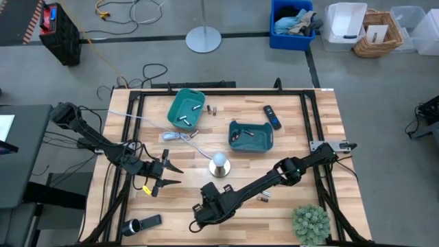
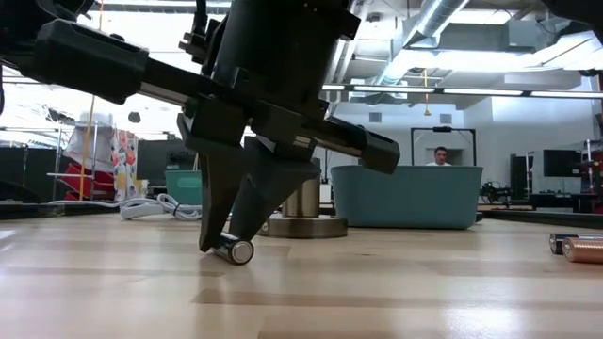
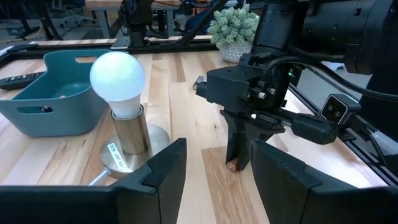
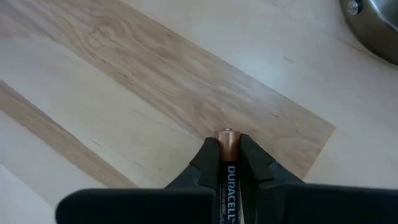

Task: Sort batteries
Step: Put the black battery into the blue bin

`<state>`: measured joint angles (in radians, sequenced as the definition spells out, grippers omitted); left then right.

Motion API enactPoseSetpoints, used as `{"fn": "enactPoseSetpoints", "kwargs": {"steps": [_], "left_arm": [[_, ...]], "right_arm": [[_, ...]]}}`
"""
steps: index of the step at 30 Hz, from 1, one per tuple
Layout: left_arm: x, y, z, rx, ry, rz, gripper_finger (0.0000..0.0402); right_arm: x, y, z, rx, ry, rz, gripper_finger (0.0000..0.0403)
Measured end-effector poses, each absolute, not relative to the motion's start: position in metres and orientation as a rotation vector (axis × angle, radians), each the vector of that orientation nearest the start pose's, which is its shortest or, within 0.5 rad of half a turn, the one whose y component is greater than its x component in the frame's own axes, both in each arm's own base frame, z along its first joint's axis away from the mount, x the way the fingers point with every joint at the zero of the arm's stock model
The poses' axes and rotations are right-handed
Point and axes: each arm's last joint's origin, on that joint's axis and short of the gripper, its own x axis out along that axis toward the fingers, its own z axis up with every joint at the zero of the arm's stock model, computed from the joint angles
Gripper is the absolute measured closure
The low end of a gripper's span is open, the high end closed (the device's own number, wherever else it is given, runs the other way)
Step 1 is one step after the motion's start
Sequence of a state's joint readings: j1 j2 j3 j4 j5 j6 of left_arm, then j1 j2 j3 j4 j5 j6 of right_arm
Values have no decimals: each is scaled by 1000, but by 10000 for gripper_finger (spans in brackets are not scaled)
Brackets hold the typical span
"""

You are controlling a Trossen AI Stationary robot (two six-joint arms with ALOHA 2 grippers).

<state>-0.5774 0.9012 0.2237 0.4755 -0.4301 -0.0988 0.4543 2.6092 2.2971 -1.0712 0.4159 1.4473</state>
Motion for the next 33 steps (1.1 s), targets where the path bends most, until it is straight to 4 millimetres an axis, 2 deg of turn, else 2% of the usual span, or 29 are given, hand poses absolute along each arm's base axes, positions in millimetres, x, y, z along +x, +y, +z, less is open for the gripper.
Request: {"fn": "enactPoseSetpoints", "kwargs": {"steps": [8, 17, 28, 33], "left_arm": [[155, -86, 185, -4, 184, -137, 231], [155, -86, 185, -5, 184, -137, 231], [154, -86, 183, -17, 207, -133, 231], [154, -86, 183, -19, 206, -132, 231]], "right_arm": [[462, 223, 146, 563, 943, -756, 368], [453, 228, 197, 438, 821, -671, 368], [413, 230, 296, 179, 640, -583, 368], [387, 210, 340, 49, 621, -601, 369]]}}
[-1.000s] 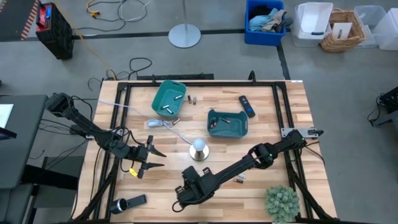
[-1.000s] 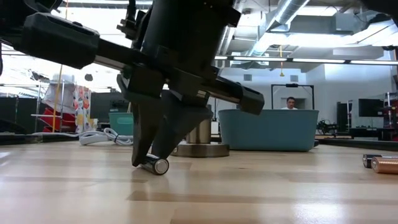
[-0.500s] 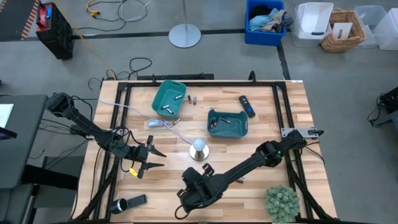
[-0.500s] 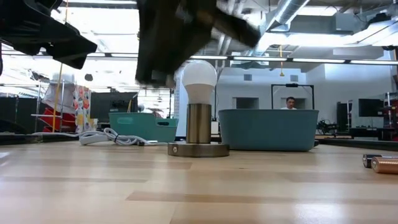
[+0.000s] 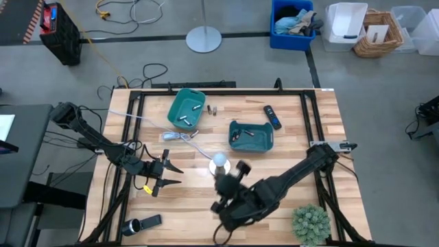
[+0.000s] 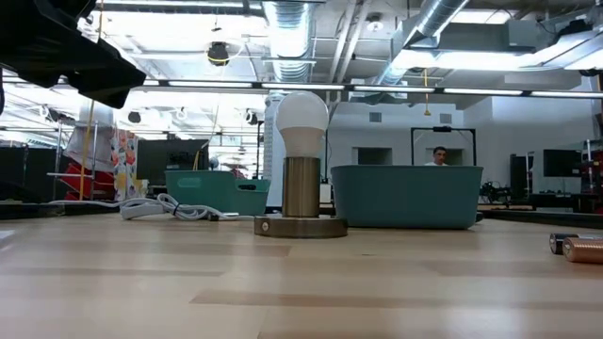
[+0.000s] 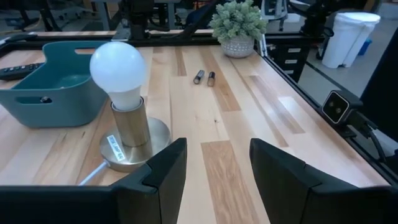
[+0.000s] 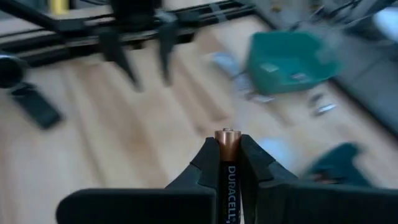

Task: Sort batteries
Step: Put the black battery into the blue bin

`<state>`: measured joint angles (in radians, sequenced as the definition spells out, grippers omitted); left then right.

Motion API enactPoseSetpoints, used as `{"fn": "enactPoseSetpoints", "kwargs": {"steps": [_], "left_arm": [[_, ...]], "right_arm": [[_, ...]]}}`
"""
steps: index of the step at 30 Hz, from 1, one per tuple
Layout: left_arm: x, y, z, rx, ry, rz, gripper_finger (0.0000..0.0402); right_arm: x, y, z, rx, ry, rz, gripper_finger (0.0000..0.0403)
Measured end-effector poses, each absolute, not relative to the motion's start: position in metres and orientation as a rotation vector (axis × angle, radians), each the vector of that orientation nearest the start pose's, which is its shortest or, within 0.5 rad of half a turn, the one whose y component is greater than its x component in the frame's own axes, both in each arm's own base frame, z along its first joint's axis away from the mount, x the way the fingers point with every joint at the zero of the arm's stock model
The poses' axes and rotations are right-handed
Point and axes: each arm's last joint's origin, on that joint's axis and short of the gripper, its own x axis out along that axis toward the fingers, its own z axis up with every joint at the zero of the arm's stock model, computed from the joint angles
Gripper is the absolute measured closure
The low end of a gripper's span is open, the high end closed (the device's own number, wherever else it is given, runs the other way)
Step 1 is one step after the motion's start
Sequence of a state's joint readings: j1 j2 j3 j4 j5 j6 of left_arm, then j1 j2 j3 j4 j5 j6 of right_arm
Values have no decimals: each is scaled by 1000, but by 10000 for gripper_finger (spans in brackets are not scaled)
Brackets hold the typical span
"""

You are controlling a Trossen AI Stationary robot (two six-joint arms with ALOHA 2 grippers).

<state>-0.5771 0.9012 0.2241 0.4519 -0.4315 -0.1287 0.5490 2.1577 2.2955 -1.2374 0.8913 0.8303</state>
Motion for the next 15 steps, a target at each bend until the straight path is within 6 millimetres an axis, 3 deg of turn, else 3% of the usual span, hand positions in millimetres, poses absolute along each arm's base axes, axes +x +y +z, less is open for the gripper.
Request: {"fn": "enactPoseSetpoints", "kwargs": {"steps": [6, 15], "left_arm": [[155, -84, 183, -22, 194, -67, 231], [159, -77, 185, -38, 177, 9, 231]], "right_arm": [[365, 169, 369, -72, 711, -668, 369], [352, 113, 378, -156, 881, -724, 369]]}}
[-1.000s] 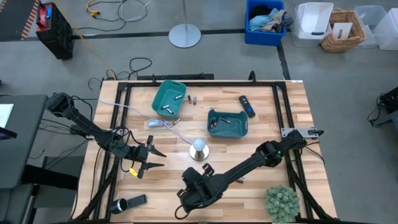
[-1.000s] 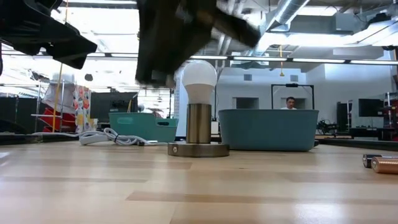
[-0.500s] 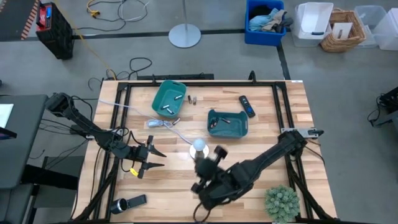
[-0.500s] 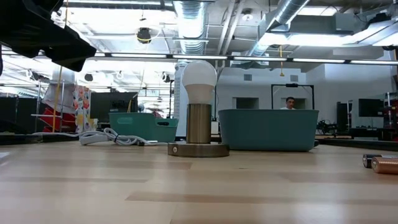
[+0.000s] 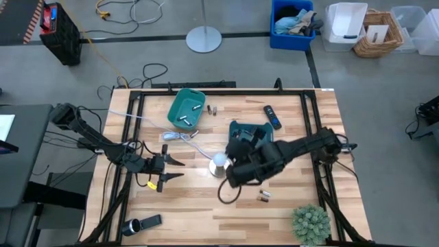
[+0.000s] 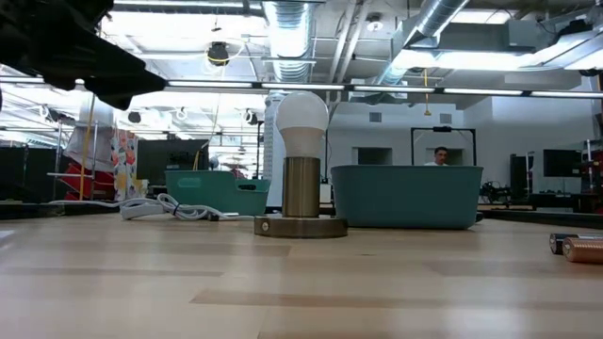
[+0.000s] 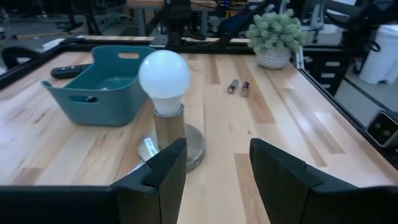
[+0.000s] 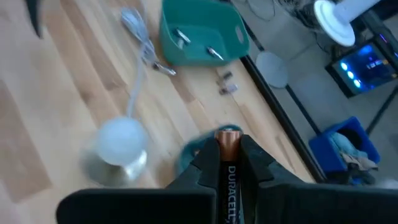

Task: Sort batteries
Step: Put the black battery into the blue bin

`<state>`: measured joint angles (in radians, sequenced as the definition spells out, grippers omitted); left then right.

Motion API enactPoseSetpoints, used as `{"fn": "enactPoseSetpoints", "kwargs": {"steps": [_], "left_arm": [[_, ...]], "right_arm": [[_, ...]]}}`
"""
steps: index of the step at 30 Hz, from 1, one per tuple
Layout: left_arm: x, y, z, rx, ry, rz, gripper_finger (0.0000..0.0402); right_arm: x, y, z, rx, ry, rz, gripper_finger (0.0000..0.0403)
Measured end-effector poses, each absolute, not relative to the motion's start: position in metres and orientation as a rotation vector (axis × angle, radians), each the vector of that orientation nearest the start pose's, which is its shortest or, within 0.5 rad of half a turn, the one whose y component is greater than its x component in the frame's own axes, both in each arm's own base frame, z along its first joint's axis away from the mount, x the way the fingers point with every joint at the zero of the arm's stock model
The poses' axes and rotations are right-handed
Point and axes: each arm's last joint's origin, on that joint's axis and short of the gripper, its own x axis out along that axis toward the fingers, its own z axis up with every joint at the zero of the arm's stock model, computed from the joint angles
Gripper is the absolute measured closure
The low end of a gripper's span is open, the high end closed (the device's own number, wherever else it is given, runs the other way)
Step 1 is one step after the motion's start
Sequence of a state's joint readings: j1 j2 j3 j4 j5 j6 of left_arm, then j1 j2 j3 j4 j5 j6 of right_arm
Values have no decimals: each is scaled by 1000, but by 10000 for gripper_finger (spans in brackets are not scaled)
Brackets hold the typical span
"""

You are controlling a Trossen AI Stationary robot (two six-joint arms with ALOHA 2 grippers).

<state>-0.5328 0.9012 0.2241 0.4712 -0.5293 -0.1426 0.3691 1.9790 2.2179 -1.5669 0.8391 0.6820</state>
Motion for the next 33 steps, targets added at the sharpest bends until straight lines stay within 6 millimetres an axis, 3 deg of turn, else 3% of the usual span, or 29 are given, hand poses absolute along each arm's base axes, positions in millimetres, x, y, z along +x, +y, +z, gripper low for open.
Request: {"fn": "enactPoseSetpoints", "kwargs": {"steps": [5, 9, 20, 26, 33], "left_arm": [[161, -72, 186, -50, 163, 38, 231], [163, -68, 187, -53, 160, 62, 231], [168, -52, 187, -63, 156, 157, 231], [172, -40, 187, -69, 153, 229, 231], [174, -27, 187, -96, 147, 308, 231]], "right_arm": [[338, 82, 361, -155, 961, -773, 369], [323, 59, 343, -92, 929, -743, 369], [270, 5, 265, 147, 756, -628, 369], [256, -12, 237, 247, 716, -594, 369], [259, -13, 234, 264, 702, -574, 346]]}}
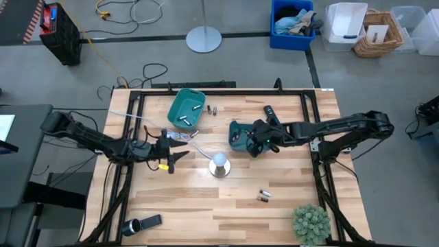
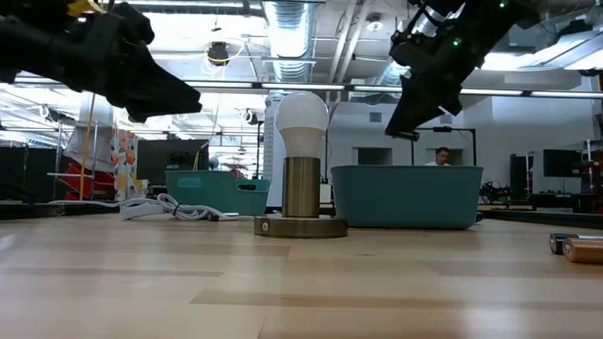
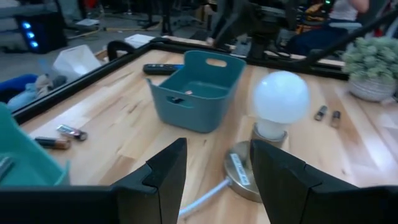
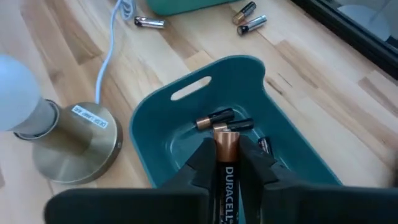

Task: Sort batteries
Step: Put the black battery into the blue bin, then put the silver battery into the green bin

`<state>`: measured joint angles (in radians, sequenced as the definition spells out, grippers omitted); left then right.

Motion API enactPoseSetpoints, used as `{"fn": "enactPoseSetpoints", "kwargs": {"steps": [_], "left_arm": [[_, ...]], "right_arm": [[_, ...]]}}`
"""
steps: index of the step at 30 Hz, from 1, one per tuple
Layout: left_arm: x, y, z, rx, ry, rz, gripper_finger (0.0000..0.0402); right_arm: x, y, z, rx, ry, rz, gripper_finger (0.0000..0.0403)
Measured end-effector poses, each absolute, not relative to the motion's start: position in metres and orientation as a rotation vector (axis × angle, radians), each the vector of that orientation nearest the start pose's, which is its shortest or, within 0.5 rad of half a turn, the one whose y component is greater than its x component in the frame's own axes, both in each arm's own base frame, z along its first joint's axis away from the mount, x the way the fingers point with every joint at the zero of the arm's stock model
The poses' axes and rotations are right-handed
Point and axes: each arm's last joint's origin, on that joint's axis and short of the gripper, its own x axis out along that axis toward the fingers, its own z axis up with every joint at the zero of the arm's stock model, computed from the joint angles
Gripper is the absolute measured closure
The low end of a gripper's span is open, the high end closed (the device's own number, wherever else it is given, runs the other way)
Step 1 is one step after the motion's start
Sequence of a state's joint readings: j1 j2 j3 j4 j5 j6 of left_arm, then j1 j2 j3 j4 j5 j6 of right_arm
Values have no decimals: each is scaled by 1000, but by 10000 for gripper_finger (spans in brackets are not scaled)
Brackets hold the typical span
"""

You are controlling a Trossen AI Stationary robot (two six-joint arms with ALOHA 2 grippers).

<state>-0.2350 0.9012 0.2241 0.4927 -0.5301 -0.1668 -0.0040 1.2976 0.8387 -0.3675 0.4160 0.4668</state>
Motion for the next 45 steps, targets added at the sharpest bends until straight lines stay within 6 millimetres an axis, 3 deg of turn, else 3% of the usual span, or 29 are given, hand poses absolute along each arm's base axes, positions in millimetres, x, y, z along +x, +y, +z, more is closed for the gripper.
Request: {"fn": "enactPoseSetpoints", "kwargs": {"steps": [13, 18, 32, 45], "left_arm": [[178, 5, 190, -156, 118, 416, 231], [181, 16, 196, -158, 110, 401, 231], [177, 45, 192, -215, 156, 412, 231], [176, 48, 190, -213, 174, 389, 231]], "right_arm": [[263, -28, 240, 259, 610, -627, 248], [266, -29, 245, 212, 573, -603, 228], [274, 13, 254, 108, 490, -412, 241], [268, 56, 253, 45, 504, -255, 242]]}}
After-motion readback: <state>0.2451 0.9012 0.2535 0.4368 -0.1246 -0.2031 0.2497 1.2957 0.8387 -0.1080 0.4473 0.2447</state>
